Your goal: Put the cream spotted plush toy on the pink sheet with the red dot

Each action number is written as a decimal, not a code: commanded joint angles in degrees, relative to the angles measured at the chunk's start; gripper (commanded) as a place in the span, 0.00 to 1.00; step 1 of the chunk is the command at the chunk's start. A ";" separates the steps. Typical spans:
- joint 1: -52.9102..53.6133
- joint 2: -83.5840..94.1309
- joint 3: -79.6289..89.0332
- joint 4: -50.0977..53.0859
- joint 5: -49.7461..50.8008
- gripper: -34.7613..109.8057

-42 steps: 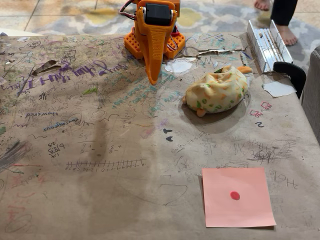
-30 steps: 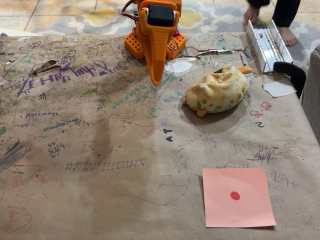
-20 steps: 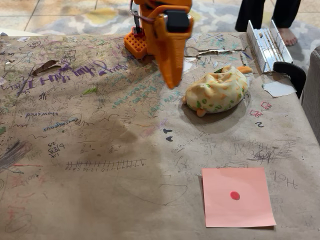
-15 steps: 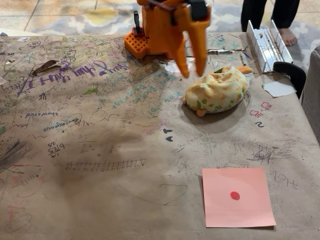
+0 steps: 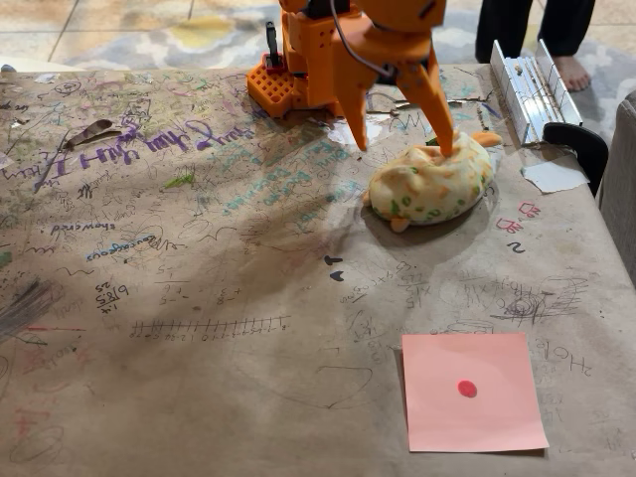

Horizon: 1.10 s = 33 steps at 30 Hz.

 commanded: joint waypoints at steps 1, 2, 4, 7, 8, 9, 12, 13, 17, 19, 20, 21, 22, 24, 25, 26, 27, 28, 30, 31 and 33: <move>-4.39 -6.24 -3.60 -9.67 0.44 0.47; -5.80 -9.14 -4.83 -10.72 0.70 0.47; -8.44 -16.79 -9.49 -10.46 2.72 0.45; -10.55 -38.85 -28.48 0.44 10.02 0.27; -10.81 -45.26 -35.60 5.10 12.74 0.24; -10.90 -47.90 -38.67 7.12 13.27 0.24; -10.28 -43.42 -34.54 3.16 13.45 0.24; -10.20 -40.96 -32.52 0.62 14.94 0.24; -10.99 -26.10 -24.52 -5.19 21.80 0.24; -10.46 -13.54 -23.47 -2.11 23.64 0.24; -9.40 -7.03 -24.61 0.35 24.17 0.24; -8.00 -0.70 -26.54 3.25 24.26 0.24; -5.89 4.57 -29.62 6.86 23.91 0.24; 0.35 11.69 -38.41 12.66 23.38 0.24; 4.13 14.68 -42.28 13.80 23.38 0.24; 7.91 17.93 -45.00 13.80 23.12 0.24; 11.43 21.80 -46.32 13.01 22.85 0.24; 14.33 25.66 -47.11 12.13 22.50 0.24; 17.67 32.52 -47.72 10.72 21.88 0.24; 18.02 34.98 -48.16 10.55 21.62 0.24; 17.67 37.71 -50.10 11.25 22.15 0.24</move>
